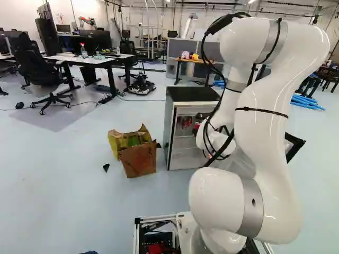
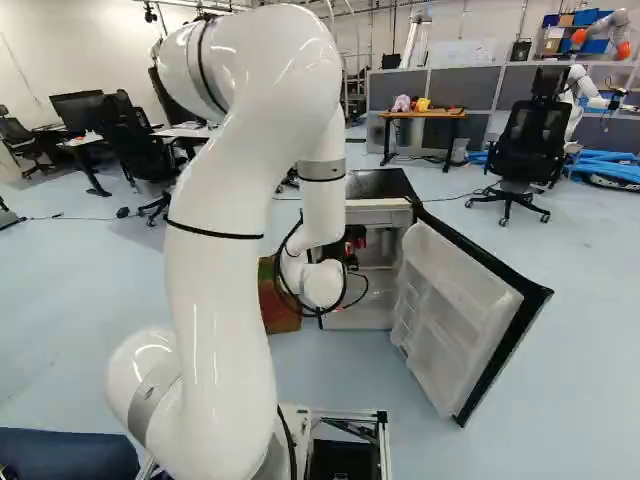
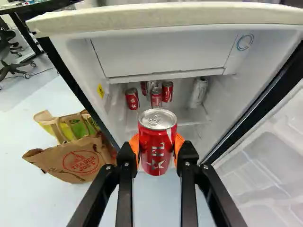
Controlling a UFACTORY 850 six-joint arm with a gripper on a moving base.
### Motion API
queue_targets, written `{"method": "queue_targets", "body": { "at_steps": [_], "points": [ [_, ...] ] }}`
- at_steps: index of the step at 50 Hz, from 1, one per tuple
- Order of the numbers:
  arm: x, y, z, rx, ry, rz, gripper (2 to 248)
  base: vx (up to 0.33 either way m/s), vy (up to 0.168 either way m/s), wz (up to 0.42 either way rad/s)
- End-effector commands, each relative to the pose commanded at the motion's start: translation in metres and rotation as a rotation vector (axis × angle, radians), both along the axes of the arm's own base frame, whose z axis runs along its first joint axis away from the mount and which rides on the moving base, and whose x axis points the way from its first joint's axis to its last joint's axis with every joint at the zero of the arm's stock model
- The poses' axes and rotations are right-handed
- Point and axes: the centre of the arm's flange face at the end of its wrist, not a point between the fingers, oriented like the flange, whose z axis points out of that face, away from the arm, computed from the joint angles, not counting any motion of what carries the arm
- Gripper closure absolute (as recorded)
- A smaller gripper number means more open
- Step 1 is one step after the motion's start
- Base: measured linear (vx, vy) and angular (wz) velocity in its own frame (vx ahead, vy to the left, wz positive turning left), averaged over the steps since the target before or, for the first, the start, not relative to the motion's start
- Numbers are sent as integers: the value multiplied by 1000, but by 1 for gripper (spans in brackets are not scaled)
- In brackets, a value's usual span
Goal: Grab a drink from the fridge
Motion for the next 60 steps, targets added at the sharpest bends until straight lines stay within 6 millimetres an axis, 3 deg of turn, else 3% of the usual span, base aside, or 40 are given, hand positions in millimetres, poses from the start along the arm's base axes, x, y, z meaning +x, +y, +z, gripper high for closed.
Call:
{"method": "queue_targets", "body": {
  "at_steps": [60],
  "points": [
    [-11, 5, 66, -54, -124, 0, 157, 0, 0, 0]
  ]
}}
